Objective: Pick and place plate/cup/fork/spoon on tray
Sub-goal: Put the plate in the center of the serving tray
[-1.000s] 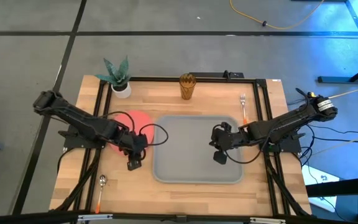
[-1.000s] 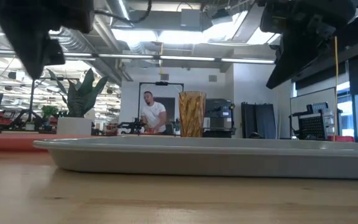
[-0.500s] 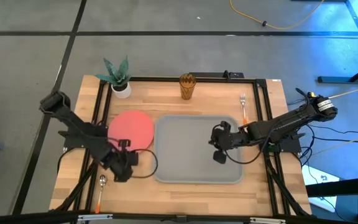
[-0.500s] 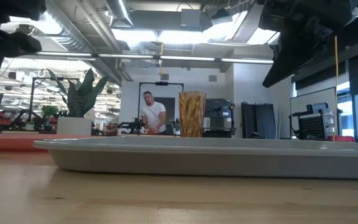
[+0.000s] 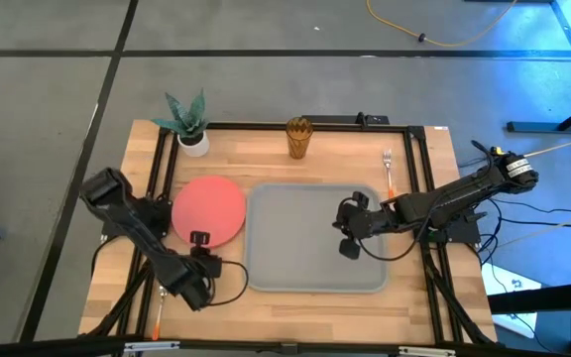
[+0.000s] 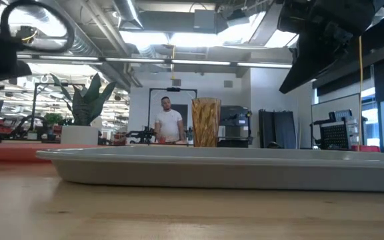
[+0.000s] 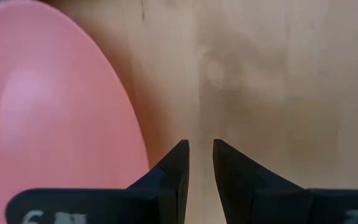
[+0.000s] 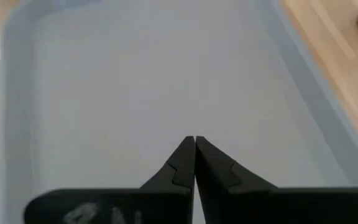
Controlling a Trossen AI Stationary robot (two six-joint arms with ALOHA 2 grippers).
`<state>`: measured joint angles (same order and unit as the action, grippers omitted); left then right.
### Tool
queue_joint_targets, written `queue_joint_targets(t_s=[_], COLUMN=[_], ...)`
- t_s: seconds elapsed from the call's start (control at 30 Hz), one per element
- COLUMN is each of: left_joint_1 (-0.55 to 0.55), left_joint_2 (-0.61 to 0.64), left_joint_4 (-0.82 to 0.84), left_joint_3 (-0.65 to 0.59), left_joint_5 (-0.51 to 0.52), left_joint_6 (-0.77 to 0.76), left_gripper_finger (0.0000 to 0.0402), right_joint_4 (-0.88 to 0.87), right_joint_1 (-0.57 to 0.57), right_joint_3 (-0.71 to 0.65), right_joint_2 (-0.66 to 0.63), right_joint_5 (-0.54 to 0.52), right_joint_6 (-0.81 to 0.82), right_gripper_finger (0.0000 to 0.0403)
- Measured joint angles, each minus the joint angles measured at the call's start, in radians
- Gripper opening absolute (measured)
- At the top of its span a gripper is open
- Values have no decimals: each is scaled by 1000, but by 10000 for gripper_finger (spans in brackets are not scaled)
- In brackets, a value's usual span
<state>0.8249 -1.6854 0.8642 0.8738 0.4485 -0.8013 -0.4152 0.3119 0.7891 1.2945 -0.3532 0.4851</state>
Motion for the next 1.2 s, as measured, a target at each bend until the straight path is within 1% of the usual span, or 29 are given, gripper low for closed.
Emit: queue_joint_targets(t_s=[0.13,0.23,0.3,0.4,0.47,0.67,0.97,1.2], left_joint_1=[0,7,12,22,21,7,4,4], left_joint_2=[-13,6,13,13,13,12,12,12], left_joint_4=[-1,25,75,178,199,196,155,153], left_joint_3=[2,30,59,96,96,78,37,16], left_joint_5=[5,9,27,66,66,65,54,55], left_joint_6=[-11,-7,-7,-50,-77,-135,-159,-161], left_gripper_finger=[66,66,65,61,60,60,60,60], right_joint_4=[0,0,0,0,0,0,-1,-1], right_joint_1=[0,0,0,0,0,0,0,0], right_joint_3=[0,0,0,0,0,0,0,0], right_joint_2=[0,0,0,0,0,0,0,0], right_joint_5=[-7,-7,-7,-11,-12,-12,-12,-12], right_joint_6=[4,8,8,8,8,8,8,8], right_gripper_finger=[14,14,14,14,14,14,14,14])
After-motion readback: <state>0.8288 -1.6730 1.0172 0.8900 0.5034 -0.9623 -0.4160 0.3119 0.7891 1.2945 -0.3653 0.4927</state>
